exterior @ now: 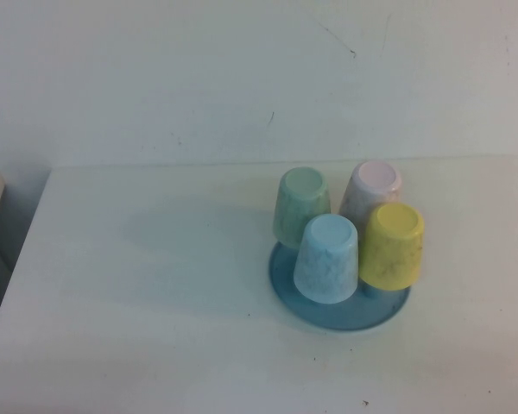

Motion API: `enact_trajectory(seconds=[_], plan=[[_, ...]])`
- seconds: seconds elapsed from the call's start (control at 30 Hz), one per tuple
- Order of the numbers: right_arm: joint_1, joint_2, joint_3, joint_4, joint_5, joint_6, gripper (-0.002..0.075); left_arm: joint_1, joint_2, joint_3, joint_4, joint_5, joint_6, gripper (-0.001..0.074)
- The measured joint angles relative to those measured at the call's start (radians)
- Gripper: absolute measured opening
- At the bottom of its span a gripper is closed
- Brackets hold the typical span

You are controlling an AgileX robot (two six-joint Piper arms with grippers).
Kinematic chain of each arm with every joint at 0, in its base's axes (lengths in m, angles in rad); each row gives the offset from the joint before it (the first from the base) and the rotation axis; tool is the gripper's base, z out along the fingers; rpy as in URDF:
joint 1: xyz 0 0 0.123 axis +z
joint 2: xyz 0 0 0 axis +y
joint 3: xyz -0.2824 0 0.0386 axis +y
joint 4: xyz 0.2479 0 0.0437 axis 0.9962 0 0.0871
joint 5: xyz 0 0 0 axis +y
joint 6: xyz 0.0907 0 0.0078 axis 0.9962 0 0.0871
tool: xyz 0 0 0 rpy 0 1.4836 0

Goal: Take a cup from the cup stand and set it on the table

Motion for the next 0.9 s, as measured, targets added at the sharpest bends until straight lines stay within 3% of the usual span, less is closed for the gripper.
enact_trajectory(seconds=[0.1,0.33,0.73,0.9], plan=[[0.0,0.0,-0.081,0.002,0.084,0.0,0.0019,0.0,0.0,0.0,0.0,0.0,0.0,-0.0003],[0.0,0.031,-0.475,-0.02,0.266,-0.006,0.0019,0.0,0.0,0.0,0.0,0.0,0.0,-0.0003],[0.0,0.125,-0.522,-0.043,0.259,-0.053,0.0019,0.0,0.0,0.0,0.0,0.0,0.0,-0.0004],[0.0,0.299,-0.594,-0.028,0.389,-0.078,0.0019,0.0,0.0,0.0,0.0,0.0,0.0,-0.0003]])
